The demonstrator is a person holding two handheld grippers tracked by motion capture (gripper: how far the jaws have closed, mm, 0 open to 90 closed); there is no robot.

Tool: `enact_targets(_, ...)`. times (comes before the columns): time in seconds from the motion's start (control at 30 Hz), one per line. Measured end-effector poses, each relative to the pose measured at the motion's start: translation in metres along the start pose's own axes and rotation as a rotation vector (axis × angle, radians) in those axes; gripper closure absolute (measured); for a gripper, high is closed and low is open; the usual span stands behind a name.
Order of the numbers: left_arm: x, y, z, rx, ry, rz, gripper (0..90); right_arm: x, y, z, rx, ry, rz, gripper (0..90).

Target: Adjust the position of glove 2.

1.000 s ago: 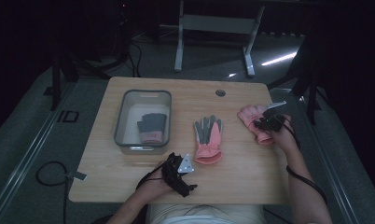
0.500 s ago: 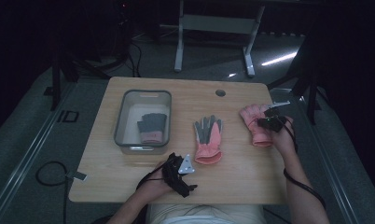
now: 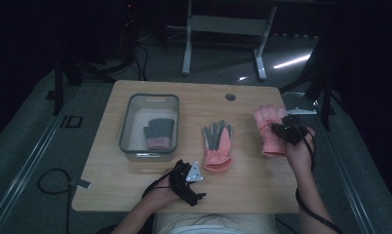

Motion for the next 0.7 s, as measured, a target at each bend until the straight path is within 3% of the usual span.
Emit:
enact_targets(0.33, 0.0, 0.0, 0.0, -0.002, 0.004, 0.001, 1.4, 0.025, -0.008, -0.025, -0.028, 0.031, 0.001, 85.9)
enact_targets(0.47, 0.0, 0.0, 0.0, -0.003, 0.005, -0.002, 1.4, 0.034, 0.0, -0.031, -0.031, 0.036, -0.015, 85.9)
enact_targets(0.7, 0.001, 0.0, 0.001, -0.009, 0.014, -0.008, 1.4, 0.046, 0.018, -0.03, -0.022, 0.058, -0.042, 85.8)
Point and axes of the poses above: each handheld gripper's, and its own axes: y roughly forward along the jaws, x roughly out of its underside, z roughly to its right, the point moved 1 cm from there along y, roughly forward along the jaws, and after that the axes turned 7 degrees about -y, right-handed, at the moved point
